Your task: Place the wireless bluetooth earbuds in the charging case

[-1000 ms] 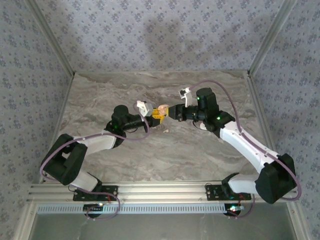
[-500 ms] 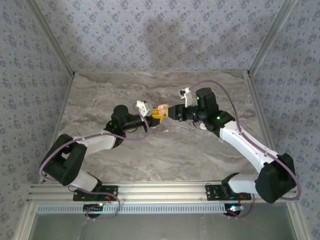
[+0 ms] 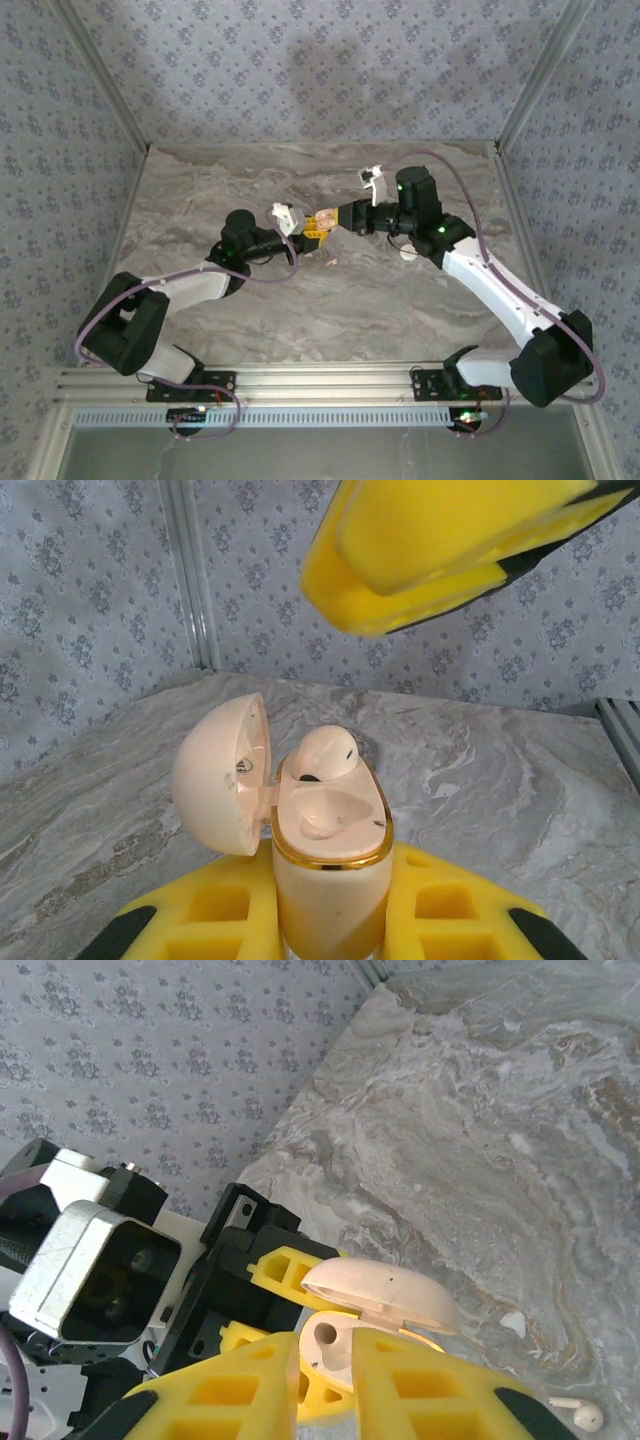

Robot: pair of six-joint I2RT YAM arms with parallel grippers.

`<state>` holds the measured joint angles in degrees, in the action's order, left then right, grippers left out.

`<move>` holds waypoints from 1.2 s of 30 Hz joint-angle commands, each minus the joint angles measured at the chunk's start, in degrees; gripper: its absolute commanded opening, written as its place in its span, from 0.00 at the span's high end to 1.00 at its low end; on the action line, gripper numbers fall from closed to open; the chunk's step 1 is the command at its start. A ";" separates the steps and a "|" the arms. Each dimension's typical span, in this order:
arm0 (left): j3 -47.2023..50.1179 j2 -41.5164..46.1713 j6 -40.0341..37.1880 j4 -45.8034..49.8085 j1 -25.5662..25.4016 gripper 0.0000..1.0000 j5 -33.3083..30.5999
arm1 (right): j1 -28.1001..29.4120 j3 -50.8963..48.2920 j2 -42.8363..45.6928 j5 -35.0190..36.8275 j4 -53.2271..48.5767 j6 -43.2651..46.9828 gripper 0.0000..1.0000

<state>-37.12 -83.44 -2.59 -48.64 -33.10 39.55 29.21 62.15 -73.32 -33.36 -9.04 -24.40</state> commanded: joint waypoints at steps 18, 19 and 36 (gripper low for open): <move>2.15 3.55 2.96 -1.01 2.80 0.81 -4.31 | -0.38 3.38 -2.39 5.97 -10.68 0.38 0.66; 2.57 3.97 3.35 -0.24 3.13 0.81 -5.43 | -0.60 4.07 -2.81 8.45 -12.74 -1.20 0.65; 4.74 10.14 0.95 13.83 5.75 0.81 -14.36 | 5.28 1.33 -19.49 14.09 -15.22 -24.46 0.57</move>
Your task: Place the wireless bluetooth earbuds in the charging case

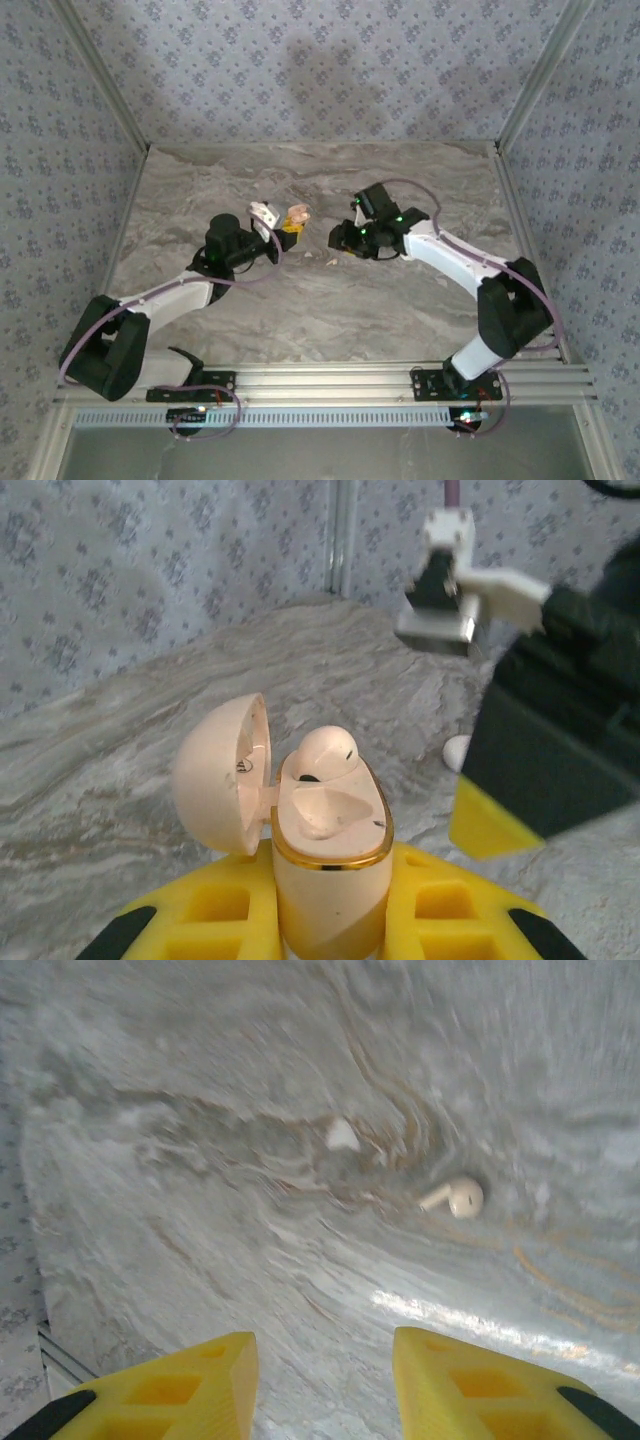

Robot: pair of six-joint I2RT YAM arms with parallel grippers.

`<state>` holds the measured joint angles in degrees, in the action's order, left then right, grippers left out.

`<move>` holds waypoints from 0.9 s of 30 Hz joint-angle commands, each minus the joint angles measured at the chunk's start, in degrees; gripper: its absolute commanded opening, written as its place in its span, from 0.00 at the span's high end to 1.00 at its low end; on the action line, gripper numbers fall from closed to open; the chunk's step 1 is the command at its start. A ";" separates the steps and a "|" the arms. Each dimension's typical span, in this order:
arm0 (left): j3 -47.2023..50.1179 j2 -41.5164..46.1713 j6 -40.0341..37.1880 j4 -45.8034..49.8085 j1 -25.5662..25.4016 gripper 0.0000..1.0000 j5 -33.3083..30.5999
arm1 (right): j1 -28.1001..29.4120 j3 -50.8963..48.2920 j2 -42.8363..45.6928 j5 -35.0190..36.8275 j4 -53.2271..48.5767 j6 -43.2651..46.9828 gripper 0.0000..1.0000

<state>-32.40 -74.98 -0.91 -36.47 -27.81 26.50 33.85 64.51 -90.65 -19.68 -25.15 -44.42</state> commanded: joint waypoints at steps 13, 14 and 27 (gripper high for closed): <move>0.41 2.29 -0.14 1.20 1.76 0.81 -0.84 | 1.84 0.79 -13.73 -0.87 4.41 -4.90 0.54; 0.41 2.29 -0.15 1.18 1.85 0.81 -0.77 | 1.79 0.93 -14.38 -0.97 4.79 -4.93 0.53; 0.58 2.29 0.03 0.58 2.00 0.81 -0.35 | 0.97 6.41 -19.50 3.17 5.82 -1.64 0.56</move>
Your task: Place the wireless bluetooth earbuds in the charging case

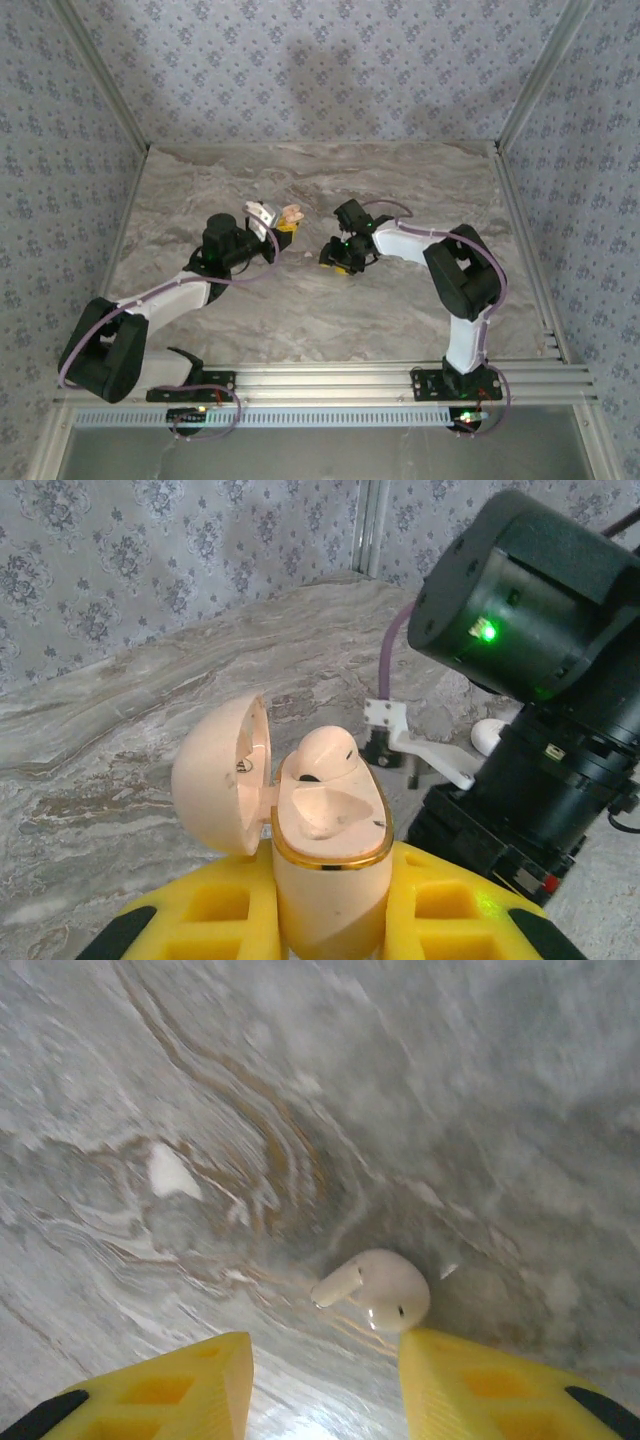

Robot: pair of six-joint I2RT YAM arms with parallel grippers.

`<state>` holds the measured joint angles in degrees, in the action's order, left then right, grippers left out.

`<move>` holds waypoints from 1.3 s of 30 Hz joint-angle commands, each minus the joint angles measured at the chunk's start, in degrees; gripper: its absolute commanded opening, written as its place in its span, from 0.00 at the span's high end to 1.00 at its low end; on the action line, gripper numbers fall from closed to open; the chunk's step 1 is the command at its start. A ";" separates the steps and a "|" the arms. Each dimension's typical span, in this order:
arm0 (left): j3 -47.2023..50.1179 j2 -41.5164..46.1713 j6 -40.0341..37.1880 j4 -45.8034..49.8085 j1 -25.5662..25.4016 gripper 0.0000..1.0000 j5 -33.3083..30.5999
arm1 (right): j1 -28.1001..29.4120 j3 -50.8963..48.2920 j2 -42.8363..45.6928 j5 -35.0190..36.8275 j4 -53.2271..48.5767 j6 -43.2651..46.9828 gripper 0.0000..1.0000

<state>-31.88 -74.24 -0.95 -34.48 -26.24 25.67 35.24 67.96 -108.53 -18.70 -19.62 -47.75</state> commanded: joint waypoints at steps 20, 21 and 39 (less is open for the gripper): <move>0.32 2.17 -0.14 -0.74 0.93 0.81 0.08 | -0.80 11.22 0.87 9.45 -16.74 4.43 0.57; 0.32 2.17 -0.19 -0.73 0.93 0.81 0.11 | -0.65 11.35 0.66 9.55 -17.01 4.09 0.58; 0.50 2.27 -0.04 -1.11 1.10 0.81 0.34 | 0.11 14.92 -7.78 6.40 -15.10 3.80 0.62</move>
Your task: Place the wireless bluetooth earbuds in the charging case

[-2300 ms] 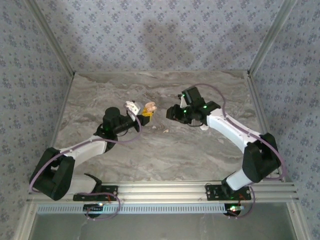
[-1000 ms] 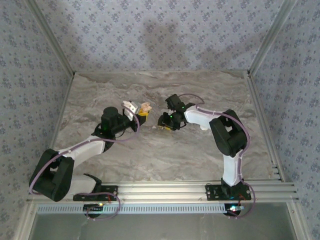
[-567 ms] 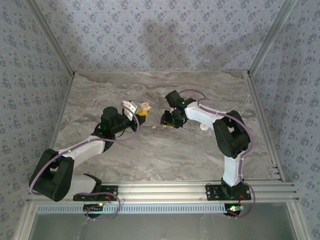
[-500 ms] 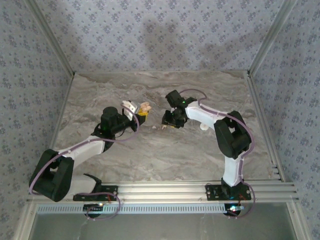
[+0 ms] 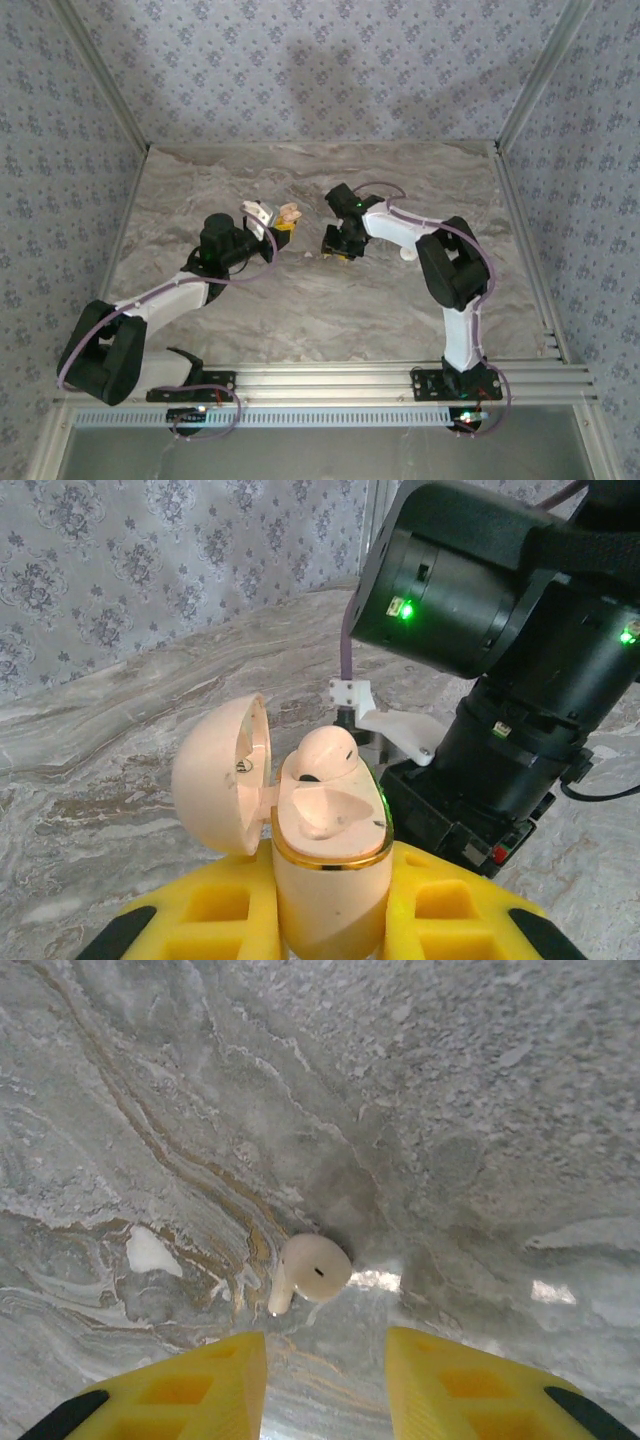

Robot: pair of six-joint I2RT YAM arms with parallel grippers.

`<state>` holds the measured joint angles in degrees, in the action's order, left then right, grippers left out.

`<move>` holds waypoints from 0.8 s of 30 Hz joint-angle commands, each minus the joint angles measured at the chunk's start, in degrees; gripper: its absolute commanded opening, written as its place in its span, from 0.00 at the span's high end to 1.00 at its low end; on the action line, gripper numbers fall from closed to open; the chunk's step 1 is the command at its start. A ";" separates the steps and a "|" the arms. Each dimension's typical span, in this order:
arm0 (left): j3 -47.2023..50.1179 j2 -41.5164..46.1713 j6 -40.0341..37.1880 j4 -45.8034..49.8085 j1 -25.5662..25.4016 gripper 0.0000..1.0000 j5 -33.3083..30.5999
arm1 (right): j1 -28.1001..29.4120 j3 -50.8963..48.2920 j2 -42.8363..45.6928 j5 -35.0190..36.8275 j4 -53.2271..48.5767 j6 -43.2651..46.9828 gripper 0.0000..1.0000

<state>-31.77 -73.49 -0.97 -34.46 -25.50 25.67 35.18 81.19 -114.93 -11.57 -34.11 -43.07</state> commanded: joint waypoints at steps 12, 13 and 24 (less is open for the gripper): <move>0.11 0.82 0.97 -1.66 0.36 0.81 1.05 | 0.07 2.96 -4.48 0.08 3.82 -0.60 0.65; 0.13 0.81 0.97 -1.71 0.39 0.81 1.04 | 0.05 3.22 -4.68 0.30 3.74 -0.45 0.66; 0.02 0.90 0.88 -1.64 0.46 0.81 1.04 | -0.29 5.11 -5.99 2.12 4.17 0.43 0.67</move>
<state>-31.75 -73.49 -0.56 -34.48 -25.47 25.69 35.14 84.68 -118.96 -11.44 -32.84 -43.03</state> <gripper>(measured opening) 0.212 0.329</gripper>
